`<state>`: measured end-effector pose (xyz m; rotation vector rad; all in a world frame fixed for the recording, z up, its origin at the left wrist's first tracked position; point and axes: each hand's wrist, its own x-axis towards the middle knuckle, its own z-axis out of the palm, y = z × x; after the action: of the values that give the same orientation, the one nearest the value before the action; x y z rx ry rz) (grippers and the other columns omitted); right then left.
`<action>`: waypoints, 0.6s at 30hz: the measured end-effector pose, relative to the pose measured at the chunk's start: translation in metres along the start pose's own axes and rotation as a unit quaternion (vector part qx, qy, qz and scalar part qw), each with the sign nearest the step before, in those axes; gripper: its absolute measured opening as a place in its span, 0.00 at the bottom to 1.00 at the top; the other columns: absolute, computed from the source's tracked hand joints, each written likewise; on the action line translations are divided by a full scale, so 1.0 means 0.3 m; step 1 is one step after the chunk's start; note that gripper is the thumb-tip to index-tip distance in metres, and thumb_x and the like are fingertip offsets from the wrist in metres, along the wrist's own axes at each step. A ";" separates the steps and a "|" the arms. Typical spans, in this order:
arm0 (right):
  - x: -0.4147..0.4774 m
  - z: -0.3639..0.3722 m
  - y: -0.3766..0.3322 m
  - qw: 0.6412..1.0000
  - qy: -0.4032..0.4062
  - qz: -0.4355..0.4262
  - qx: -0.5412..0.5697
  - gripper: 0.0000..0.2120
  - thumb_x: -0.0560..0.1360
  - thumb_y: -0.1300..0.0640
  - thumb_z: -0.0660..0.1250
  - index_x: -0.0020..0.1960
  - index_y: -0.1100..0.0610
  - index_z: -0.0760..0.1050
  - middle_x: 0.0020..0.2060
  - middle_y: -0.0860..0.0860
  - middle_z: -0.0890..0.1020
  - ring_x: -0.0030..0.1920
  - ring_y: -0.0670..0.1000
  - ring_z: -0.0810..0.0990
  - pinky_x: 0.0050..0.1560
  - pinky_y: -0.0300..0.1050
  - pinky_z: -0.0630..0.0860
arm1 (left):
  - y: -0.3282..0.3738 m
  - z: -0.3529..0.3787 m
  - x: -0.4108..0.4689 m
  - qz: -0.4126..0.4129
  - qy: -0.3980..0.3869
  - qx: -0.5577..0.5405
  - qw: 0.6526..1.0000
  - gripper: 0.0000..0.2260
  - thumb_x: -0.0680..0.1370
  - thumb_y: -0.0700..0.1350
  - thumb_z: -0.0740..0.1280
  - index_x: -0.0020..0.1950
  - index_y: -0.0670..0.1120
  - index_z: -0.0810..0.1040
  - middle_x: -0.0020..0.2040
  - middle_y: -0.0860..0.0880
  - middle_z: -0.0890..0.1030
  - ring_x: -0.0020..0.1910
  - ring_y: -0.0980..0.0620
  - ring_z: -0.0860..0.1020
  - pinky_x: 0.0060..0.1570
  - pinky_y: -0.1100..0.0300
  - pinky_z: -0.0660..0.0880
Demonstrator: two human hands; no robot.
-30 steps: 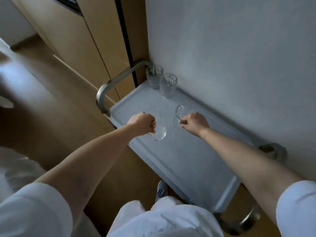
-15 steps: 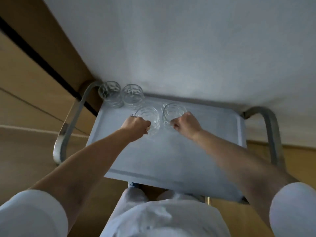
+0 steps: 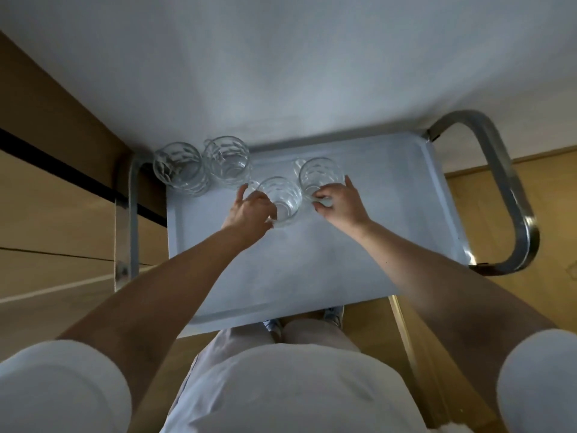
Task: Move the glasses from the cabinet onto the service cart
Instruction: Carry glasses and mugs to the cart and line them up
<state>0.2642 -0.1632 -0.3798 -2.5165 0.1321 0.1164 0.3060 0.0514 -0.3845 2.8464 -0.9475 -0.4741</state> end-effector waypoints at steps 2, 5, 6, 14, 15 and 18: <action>-0.013 0.006 -0.013 1.000 0.024 0.003 0.014 0.09 0.71 0.60 0.72 0.50 0.62 0.82 0.49 0.56 0.84 0.56 0.55 0.80 0.71 0.46 0.52 | -0.017 0.022 -0.014 0.018 0.016 -0.067 0.997 0.10 0.76 0.51 0.69 0.56 0.51 0.80 0.65 0.55 0.76 0.71 0.55 0.64 0.73 0.57 0.48; -0.031 0.021 -0.021 0.994 0.100 -0.010 0.047 0.06 0.68 0.62 0.75 0.45 0.62 0.84 0.43 0.55 0.85 0.53 0.58 0.81 0.58 0.42 0.66 | -0.008 0.015 -0.025 0.008 0.074 -0.217 0.973 0.16 0.71 0.50 0.74 0.56 0.46 0.81 0.63 0.51 0.78 0.68 0.50 0.68 0.68 0.58 0.61; -0.033 0.025 -0.021 0.991 0.122 -0.001 0.050 0.06 0.67 0.62 0.75 0.45 0.61 0.84 0.43 0.53 0.85 0.55 0.59 0.80 0.56 0.40 0.67 | -0.002 0.003 -0.024 -0.013 0.103 -0.256 0.961 0.18 0.70 0.50 0.75 0.57 0.46 0.80 0.63 0.50 0.77 0.68 0.50 0.69 0.67 0.57 0.63; 0.000 -0.006 0.005 0.988 0.123 0.049 0.074 0.28 0.69 0.56 0.75 0.67 0.59 0.73 0.65 0.56 0.74 0.68 0.57 0.69 0.68 0.46 0.65 | 0.040 0.003 -0.013 -0.182 0.124 -0.342 0.913 0.49 0.63 0.57 0.78 0.76 0.46 0.55 0.75 0.47 0.55 0.75 0.46 0.53 0.74 0.49 0.54; 0.011 -0.009 0.004 0.991 0.085 0.058 0.089 0.33 0.69 0.54 0.75 0.71 0.57 0.68 0.69 0.56 0.70 0.71 0.55 0.66 0.69 0.43 0.62 | 0.052 0.020 -0.017 -0.194 0.117 -0.343 0.912 0.51 0.63 0.57 0.78 0.77 0.46 0.53 0.76 0.47 0.54 0.75 0.45 0.51 0.74 0.48 0.54; 0.043 -0.007 0.016 0.992 0.017 0.056 0.110 0.43 0.69 0.51 0.75 0.76 0.56 0.56 0.75 0.56 0.58 0.74 0.51 0.58 0.68 0.35 0.55 | 0.086 0.060 -0.019 -0.229 0.107 -0.362 0.897 0.53 0.63 0.56 0.79 0.77 0.46 0.50 0.76 0.46 0.52 0.75 0.44 0.53 0.73 0.45 0.57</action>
<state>0.2766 -0.1693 -0.3824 -2.2922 0.2846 0.0986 0.2811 0.0341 -0.3951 2.3163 -0.0081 -0.4190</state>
